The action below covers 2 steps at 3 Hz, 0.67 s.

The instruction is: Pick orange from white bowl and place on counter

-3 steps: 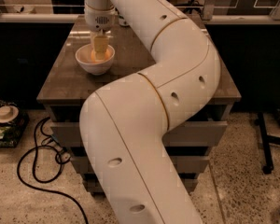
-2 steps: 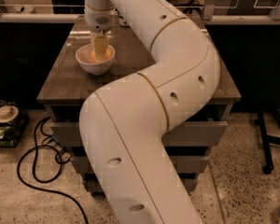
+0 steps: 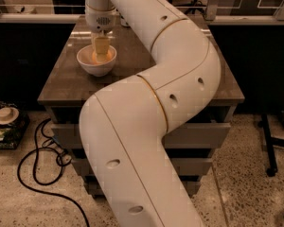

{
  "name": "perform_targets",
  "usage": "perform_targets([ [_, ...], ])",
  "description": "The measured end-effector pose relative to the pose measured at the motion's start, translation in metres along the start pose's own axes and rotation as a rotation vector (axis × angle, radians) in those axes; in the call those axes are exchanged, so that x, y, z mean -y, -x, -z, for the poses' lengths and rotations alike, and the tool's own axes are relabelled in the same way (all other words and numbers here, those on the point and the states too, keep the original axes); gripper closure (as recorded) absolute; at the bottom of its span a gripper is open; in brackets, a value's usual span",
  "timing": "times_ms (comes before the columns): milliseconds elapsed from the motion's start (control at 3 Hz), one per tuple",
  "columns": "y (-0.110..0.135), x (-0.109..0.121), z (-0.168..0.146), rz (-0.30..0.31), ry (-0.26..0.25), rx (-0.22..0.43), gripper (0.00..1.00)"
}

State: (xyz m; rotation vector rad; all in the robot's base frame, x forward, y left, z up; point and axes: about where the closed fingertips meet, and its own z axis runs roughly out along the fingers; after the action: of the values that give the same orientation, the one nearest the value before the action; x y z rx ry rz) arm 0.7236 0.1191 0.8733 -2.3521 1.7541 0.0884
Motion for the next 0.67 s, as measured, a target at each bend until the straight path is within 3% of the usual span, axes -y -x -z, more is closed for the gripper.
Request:
perform_targets([
  [333,-0.001,0.011,0.003,0.020,-0.044,-0.003,1.00],
  [667,-0.005,0.018,0.017,0.029,-0.103,-0.032,1.00],
])
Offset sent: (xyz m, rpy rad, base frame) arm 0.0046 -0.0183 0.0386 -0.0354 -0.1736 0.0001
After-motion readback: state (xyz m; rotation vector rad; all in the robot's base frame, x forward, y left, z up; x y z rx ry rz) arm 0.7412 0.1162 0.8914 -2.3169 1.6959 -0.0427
